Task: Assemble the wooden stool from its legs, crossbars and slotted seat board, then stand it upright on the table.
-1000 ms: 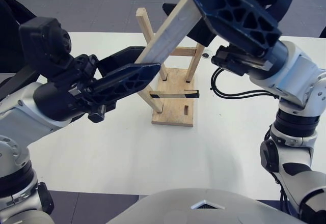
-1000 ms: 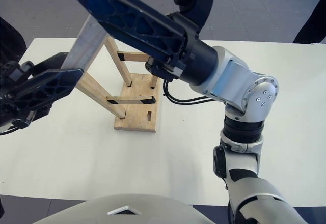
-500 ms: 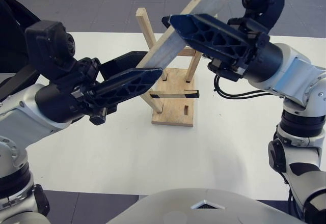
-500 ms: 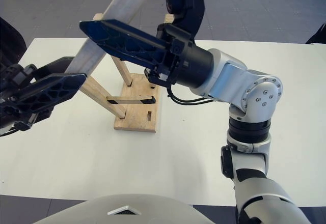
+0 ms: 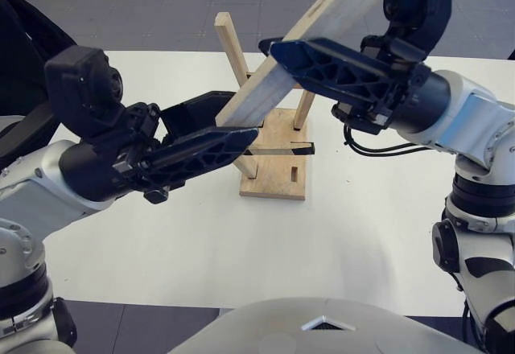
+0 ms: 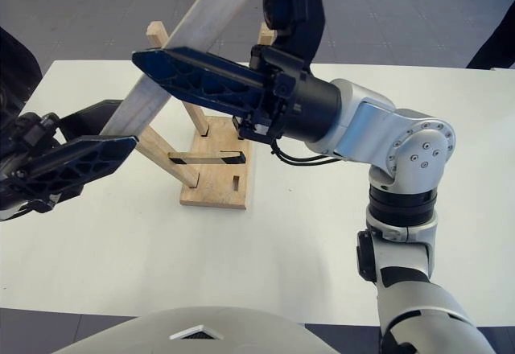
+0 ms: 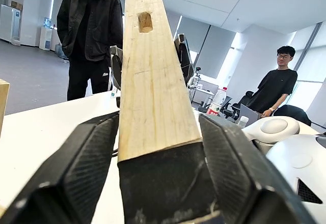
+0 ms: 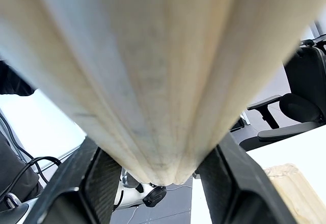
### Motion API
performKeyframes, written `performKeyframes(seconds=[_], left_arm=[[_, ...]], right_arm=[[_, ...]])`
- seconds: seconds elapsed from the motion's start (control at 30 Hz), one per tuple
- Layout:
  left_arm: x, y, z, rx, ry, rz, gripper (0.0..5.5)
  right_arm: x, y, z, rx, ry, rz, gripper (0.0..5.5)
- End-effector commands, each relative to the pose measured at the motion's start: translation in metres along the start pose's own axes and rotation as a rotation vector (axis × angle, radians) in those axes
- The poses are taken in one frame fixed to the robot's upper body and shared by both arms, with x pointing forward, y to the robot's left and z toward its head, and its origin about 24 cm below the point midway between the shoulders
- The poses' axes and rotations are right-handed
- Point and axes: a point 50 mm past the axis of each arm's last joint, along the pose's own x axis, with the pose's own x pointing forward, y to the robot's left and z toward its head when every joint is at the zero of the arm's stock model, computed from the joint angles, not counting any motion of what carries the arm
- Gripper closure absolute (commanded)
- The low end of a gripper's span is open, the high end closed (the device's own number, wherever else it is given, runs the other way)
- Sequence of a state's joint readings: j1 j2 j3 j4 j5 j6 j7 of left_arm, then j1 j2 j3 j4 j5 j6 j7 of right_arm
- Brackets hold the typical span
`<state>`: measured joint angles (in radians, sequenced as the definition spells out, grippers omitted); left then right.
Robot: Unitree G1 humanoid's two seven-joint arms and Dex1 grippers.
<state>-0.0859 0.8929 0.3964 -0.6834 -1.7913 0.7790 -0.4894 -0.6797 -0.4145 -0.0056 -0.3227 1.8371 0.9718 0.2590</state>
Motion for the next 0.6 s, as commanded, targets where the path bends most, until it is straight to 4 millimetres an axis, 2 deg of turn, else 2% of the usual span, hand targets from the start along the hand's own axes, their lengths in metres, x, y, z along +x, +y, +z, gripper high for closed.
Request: performKeyframes(seconds=[0.03, 0.13, 0.23, 0.3, 0.4, 0.5, 0.6], left_arm=[[-0.006, -0.001, 0.0, 0.026, 0.011, 0.014, 1.92], [-0.015, 0.001, -0.001, 0.015, 0.019, 0.051, 1.55], [-0.025, -0.001, -0.01, -0.014, 0.074, 0.066, 1.55], [-0.033, -0.003, -0.023, -0.045, 0.162, 0.083, 1.55], [-0.051, 0.0, -0.05, -0.09, 0.338, 0.143, 1.55], [-0.07, 0.015, -0.076, -0.09, 0.467, 0.264, 1.55], [-0.077, 0.033, -0.096, -0.028, 0.54, 0.36, 1.55]], right_arm=[[0.0, 0.001, 0.002, -0.015, 0.011, -0.007, 3.45], [-0.006, 0.002, 0.002, -0.012, 0.022, -0.021, 3.46], [-0.014, 0.002, 0.007, -0.025, 0.017, -0.053, 3.46], [-0.026, 0.001, 0.012, -0.041, 0.001, -0.105, 3.46], [-0.056, 0.004, 0.012, -0.058, 0.026, -0.199, 3.46], [-0.08, 0.011, 0.008, -0.061, 0.115, -0.239, 3.46], [-0.099, 0.01, -0.002, -0.066, 0.227, -0.276, 3.46]])
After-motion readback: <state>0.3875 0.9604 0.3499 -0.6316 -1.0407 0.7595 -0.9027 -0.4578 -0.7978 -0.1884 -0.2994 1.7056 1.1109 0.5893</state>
